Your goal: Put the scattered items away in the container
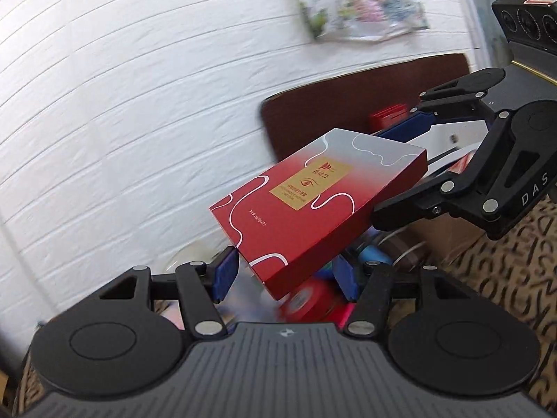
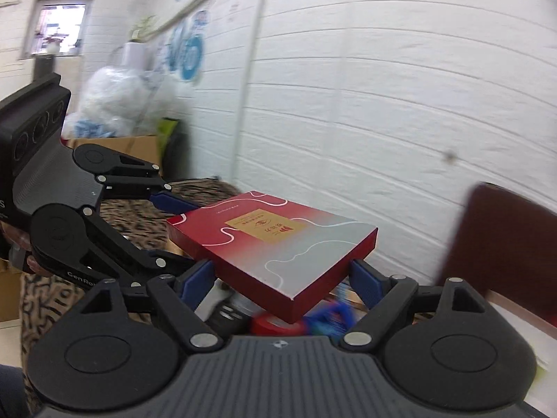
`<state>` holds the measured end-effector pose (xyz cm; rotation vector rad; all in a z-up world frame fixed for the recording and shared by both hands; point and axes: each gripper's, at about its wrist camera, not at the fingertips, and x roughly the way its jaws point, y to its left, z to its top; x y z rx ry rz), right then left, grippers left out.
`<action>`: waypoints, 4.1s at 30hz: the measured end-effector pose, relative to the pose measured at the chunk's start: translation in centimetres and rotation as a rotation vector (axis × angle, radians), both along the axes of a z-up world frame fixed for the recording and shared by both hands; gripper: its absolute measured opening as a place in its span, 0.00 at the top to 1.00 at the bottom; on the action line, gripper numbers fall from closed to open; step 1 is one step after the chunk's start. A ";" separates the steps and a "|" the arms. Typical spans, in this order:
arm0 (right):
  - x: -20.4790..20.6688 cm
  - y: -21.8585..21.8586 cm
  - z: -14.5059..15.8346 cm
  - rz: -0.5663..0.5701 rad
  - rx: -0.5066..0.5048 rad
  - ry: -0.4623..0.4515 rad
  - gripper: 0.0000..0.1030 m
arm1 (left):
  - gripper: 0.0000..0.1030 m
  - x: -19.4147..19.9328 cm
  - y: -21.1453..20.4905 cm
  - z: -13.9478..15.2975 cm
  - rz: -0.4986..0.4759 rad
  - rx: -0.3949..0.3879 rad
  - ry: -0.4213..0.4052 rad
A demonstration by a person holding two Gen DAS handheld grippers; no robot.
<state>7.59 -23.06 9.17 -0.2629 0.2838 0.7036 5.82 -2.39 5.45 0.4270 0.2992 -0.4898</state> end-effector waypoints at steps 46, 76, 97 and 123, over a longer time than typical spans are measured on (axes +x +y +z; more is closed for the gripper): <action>-6.3 -10.2 -4.4 -0.355 0.110 0.106 0.00 | 0.28 -0.5 -10.9 -3.3 -0.227 0.111 0.002; -7.2 10.2 -11.2 -0.027 -0.025 0.247 0.00 | 0.21 -3.8 7.2 -10.3 0.277 0.141 0.142; -2.3 10.1 -12.9 -0.292 -0.016 0.178 0.00 | 0.13 -0.9 8.5 -10.0 0.235 0.198 0.065; 0.8 10.4 -12.1 -0.126 0.011 0.260 0.00 | 0.08 3.3 7.2 -11.4 -0.038 0.221 0.057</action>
